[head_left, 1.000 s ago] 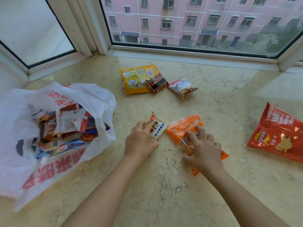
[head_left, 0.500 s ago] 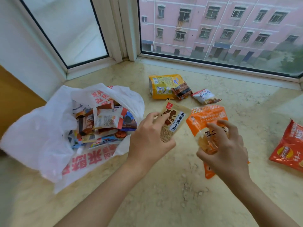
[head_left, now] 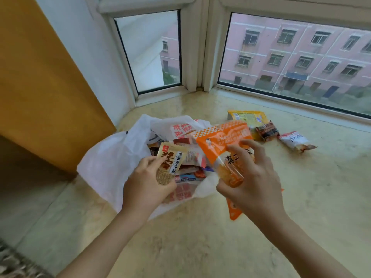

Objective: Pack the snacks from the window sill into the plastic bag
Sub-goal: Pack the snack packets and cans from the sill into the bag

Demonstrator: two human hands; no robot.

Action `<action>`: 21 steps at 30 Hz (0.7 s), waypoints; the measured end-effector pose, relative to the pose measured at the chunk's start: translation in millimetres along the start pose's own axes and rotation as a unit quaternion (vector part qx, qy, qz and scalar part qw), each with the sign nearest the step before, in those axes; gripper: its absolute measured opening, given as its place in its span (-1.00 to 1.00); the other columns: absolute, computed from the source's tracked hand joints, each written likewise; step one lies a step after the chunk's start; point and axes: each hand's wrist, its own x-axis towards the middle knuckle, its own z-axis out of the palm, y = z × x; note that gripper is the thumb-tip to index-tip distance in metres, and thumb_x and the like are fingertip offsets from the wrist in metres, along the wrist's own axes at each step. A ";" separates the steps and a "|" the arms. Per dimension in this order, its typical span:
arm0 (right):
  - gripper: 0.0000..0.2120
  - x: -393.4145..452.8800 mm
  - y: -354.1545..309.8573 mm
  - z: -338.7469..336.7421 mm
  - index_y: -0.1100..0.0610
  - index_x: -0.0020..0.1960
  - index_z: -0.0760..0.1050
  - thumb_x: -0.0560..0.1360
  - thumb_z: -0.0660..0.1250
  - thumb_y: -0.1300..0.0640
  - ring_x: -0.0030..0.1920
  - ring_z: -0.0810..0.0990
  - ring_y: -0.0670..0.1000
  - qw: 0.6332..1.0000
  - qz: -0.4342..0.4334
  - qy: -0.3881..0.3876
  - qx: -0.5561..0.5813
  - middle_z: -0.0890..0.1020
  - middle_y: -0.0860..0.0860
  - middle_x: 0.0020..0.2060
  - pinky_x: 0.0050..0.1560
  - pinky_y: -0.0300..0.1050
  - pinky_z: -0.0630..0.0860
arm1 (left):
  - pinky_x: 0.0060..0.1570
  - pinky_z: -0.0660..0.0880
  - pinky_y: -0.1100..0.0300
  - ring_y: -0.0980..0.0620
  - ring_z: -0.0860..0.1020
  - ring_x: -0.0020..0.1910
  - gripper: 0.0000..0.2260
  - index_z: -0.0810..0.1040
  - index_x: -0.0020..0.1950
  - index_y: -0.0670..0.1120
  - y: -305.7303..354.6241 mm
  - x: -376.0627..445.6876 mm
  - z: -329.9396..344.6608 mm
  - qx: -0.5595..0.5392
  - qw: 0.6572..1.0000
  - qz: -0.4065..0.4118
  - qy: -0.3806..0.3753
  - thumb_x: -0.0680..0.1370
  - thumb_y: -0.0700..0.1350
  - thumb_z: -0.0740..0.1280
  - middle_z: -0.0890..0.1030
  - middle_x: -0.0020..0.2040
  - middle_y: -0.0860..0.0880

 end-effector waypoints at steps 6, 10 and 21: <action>-0.39 21.6 -54.6 66.7 -0.16 0.24 0.39 0.20 0.26 -0.26 0.18 0.46 0.15 0.997 -0.048 -0.061 -0.004 0.33 -0.05 0.35 -0.05 0.11 0.51 | -0.08 0.51 0.13 0.04 0.51 0.12 -0.57 0.53 0.24 0.13 -26.9 36.1 29.1 -0.009 0.999 -0.029 0.011 0.40 0.22 0.37 0.47 0.21 0.09; -0.37 42.1 -61.3 104.0 -0.14 0.29 0.37 0.25 0.36 -0.26 0.20 0.42 0.20 0.990 -0.063 -0.084 -0.092 0.30 -0.02 0.38 -0.02 0.14 0.47 | -0.03 0.53 0.07 0.02 0.50 0.15 -0.59 0.47 0.30 0.06 -32.9 53.7 50.3 -0.083 0.996 0.013 0.001 0.51 0.19 0.27 0.48 0.23 0.07; -0.35 57.3 -61.5 154.0 -0.07 0.46 0.27 0.44 0.31 -0.25 0.49 0.09 0.33 0.928 -0.184 -0.169 -0.275 0.22 0.11 0.50 0.39 0.36 0.10 | 0.43 -0.19 -0.22 -0.17 -0.36 0.49 -0.15 -0.35 0.53 -0.11 -120.8 61.1 27.7 0.476 0.875 0.055 -0.071 0.57 0.08 0.24 -0.49 0.40 -0.26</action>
